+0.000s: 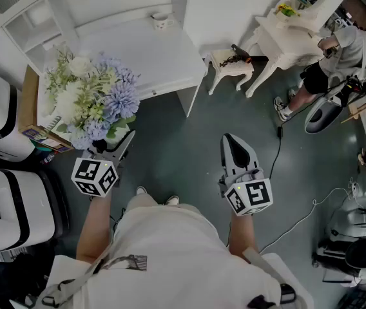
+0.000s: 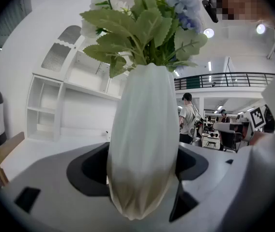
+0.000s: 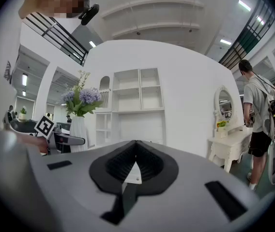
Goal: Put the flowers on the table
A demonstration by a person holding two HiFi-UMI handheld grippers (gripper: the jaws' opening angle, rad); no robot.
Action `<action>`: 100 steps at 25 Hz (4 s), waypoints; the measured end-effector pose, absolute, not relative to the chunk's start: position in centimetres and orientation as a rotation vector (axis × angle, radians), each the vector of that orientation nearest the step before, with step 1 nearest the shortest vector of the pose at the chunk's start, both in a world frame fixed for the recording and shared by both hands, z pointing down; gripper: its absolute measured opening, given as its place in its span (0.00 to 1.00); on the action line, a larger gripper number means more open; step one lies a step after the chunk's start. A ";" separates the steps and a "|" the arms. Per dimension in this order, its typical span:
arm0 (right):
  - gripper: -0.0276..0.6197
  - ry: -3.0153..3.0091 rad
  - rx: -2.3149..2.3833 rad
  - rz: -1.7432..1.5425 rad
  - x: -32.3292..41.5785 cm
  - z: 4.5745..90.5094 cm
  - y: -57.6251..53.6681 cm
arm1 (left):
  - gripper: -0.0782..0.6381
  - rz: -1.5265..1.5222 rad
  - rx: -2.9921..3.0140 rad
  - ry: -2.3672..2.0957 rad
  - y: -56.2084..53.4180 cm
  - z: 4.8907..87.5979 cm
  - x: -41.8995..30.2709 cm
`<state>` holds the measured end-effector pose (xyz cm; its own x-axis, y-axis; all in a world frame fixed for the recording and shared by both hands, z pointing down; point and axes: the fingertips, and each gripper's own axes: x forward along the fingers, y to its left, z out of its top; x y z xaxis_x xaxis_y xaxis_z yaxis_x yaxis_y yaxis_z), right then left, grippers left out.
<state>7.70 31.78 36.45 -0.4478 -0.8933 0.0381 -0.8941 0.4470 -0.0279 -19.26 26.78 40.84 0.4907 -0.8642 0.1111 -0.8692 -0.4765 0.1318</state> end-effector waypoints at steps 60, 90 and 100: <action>0.06 -2.460 1.692 0.166 2.4 37.3 -4.0 | 0.64 -0.001 2.598 -1.189 -11.0 44.6 -20.1; 0.06 -2.607 1.483 0.265 10.2 39.4 -17.9 | 0.64 0.081 2.578 -1.347 -23.1 47.2 -9.3; 0.06 -2.521 1.518 0.279 10.3 40.6 -15.4 | 0.64 0.120 2.648 -1.235 -24.5 51.2 -5.9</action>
